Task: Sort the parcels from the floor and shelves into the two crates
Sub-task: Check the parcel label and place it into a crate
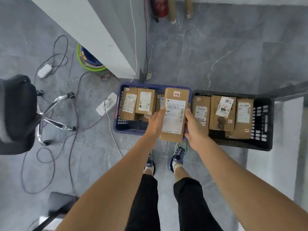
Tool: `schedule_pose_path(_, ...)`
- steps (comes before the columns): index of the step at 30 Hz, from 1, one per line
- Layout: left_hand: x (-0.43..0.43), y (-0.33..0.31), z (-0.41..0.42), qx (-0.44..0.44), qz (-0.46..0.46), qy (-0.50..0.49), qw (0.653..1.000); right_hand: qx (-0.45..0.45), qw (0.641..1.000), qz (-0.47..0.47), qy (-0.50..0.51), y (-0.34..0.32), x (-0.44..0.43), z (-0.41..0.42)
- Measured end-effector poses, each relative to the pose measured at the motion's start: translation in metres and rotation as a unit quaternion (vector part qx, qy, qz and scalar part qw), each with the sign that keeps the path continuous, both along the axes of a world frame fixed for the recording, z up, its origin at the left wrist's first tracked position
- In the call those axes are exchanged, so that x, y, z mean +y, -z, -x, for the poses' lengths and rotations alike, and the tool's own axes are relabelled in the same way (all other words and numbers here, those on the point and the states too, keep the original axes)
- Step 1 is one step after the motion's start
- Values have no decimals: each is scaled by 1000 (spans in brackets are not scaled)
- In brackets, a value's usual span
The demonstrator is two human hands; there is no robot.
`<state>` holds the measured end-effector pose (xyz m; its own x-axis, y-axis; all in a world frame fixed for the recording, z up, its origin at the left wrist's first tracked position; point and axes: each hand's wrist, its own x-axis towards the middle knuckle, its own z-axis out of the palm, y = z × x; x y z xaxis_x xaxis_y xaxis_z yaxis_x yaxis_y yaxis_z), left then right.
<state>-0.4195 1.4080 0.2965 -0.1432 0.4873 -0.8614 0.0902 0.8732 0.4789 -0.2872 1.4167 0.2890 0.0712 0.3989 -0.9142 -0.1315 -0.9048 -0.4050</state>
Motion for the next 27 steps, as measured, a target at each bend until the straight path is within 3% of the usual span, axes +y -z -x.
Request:
schedule_pose_path(10,56,184,22,8,72,12,997,-5,999,53,7,188,55,27)
schedule_pose_path(15,73,260,32,30,68,75,994,-14,997,68,18,260,69,45)
schedule_pose_path(27,102,322,46,36,64,97,993,-9,999,52,6,331,94,71)
